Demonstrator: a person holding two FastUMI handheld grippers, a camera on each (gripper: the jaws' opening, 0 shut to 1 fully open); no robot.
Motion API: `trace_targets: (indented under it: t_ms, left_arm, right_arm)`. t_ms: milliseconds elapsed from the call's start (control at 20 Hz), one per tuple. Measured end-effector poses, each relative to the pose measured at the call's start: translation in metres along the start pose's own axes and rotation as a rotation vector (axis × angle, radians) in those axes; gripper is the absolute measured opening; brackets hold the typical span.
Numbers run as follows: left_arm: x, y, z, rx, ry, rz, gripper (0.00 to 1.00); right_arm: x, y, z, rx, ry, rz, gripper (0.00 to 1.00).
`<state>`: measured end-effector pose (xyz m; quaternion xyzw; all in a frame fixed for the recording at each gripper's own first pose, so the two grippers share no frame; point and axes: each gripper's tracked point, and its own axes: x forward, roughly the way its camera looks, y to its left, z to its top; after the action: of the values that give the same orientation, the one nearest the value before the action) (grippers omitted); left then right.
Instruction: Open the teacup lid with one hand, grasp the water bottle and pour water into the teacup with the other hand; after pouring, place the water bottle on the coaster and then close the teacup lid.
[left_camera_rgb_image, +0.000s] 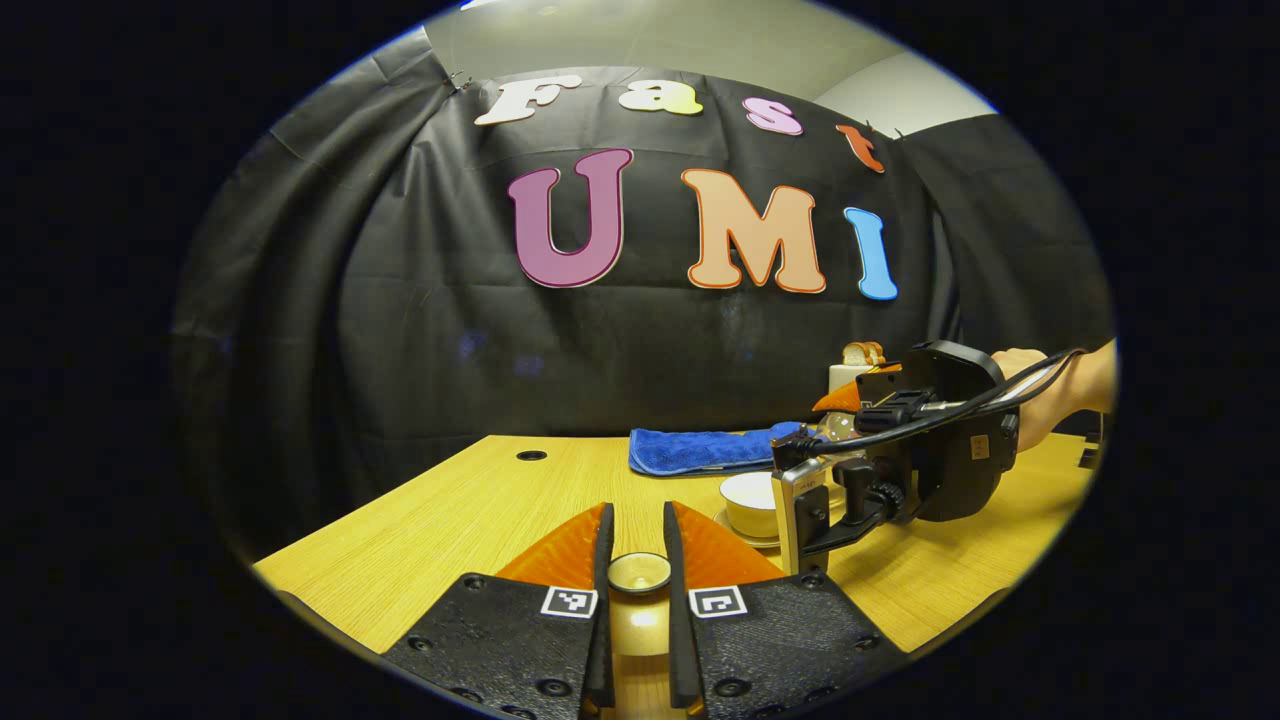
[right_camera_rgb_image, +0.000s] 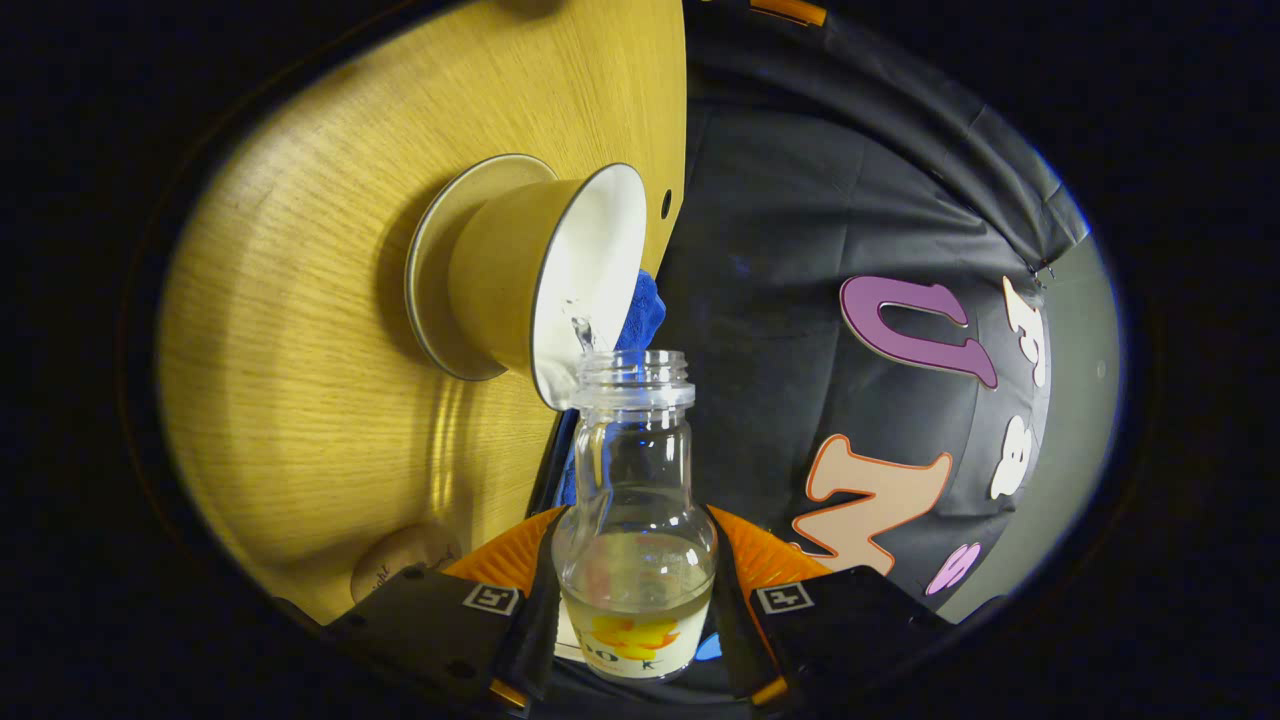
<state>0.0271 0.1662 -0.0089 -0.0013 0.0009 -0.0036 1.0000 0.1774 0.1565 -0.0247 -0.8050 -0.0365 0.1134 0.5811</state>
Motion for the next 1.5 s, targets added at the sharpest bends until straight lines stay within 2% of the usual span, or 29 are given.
trace_targets:
  t_ms: [400, 650, 800, 1000, 1100, 1500]
  left_arm:
    - [0.0, 0.0, 0.0, -0.001, 0.003, -0.001, 0.19]
    - [0.0, 0.0, 0.001, -0.002, 0.002, -0.002, 0.19]
    - [-0.001, 0.001, 0.001, -0.002, 0.003, 0.0, 0.19]
    - [0.0, 0.0, 0.0, -0.003, 0.004, 0.001, 0.19]
    - [0.0, 0.0, 0.001, -0.002, 0.003, 0.001, 0.19]
    - [0.0, 0.0, 0.001, -0.002, 0.004, 0.001, 0.19]
  right_arm:
    - [0.003, -0.015, 0.005, -0.105, -0.02, -0.014, 0.71]
    - [0.005, -0.02, 0.013, -0.199, -0.04, -0.02, 0.71]
    - [0.005, -0.029, 0.02, -0.274, -0.056, -0.049, 0.71]
    - [0.005, -0.032, 0.023, -0.309, -0.066, -0.06, 0.7]
    - [0.006, -0.027, 0.021, -0.29, -0.062, -0.04, 0.7]
    - [0.004, -0.031, 0.022, -0.309, -0.063, -0.051, 0.69]
